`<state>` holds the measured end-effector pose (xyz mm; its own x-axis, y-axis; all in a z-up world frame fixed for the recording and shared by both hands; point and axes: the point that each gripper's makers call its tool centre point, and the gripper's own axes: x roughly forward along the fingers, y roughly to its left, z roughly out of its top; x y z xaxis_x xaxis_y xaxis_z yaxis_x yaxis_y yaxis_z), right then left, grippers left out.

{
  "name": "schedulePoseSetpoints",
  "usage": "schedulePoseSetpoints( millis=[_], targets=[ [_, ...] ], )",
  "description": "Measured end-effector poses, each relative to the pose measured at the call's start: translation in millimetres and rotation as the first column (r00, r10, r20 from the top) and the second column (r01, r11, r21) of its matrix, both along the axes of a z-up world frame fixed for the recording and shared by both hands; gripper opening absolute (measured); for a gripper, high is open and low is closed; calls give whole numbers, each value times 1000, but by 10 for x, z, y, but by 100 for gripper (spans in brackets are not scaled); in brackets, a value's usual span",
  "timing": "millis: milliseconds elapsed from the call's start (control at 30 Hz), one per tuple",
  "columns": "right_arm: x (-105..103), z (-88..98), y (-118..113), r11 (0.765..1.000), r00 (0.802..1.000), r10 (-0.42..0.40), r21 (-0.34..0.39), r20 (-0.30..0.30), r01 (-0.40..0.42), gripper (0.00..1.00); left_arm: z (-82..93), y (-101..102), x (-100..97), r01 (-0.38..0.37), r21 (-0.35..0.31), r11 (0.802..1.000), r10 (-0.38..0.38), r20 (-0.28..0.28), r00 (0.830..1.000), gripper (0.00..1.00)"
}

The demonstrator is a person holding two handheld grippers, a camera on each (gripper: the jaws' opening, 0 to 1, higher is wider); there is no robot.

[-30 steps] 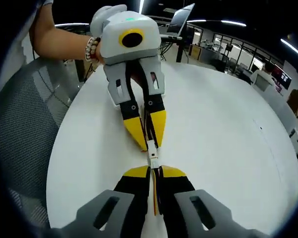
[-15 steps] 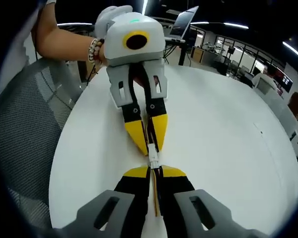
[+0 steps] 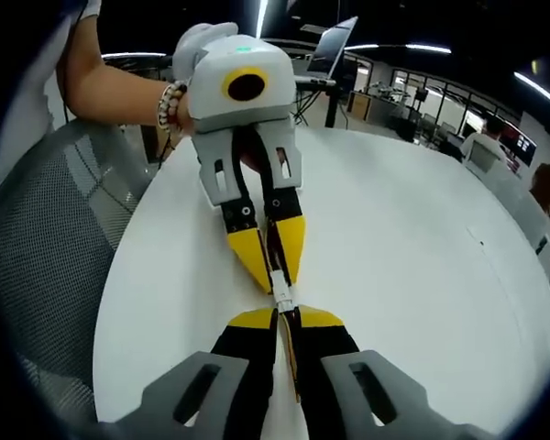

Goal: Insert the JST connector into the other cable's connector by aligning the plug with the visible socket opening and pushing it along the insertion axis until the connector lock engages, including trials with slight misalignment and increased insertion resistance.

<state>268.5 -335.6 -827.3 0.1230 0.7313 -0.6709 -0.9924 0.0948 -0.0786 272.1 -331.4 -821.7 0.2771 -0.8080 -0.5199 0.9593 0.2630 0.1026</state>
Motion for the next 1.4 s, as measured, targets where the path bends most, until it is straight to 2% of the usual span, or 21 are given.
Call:
schedulePoseSetpoints(
  millis=[167,300,400,467,567,700,833,900,1000,1200,1400],
  targets=[
    [13,41,15,1000,1000,-10,22,0,10,4,32,14,6,-12,-15,1000,12,0,1000,0],
    [23,35,18,1000,1000,-15,22,3,15,4,20,10,19,-32,-30,999,32,-21,999,0],
    [90,113,20,996,999,-50,72,12,49,4,89,39,82,-77,-73,994,75,-25,997,0],
    [155,177,12,992,997,-78,104,24,75,5,167,66,171,-125,-118,985,123,-20,992,0],
    [254,256,15,982,991,-120,152,50,111,5,255,101,292,-205,-182,962,199,-47,979,1],
    [322,294,22,974,986,-150,183,68,136,5,255,155,392,-278,-214,936,269,-70,961,3],
    [353,228,26,974,983,-164,171,84,148,5,185,211,453,-329,-211,920,318,-83,944,4],
    [348,154,35,978,983,-159,153,88,144,5,118,219,476,-360,-209,909,345,-107,932,5],
    [340,55,41,979,984,-155,147,83,142,5,39,206,459,-372,-211,904,347,-145,926,5],
    [365,-45,4,977,983,-169,142,65,159,5,-48,206,444,-387,-196,901,355,-177,918,5],
    [349,-191,-36,984,985,-163,88,63,158,5,-139,197,425,-387,-174,905,355,-191,915,5]
  ],
)
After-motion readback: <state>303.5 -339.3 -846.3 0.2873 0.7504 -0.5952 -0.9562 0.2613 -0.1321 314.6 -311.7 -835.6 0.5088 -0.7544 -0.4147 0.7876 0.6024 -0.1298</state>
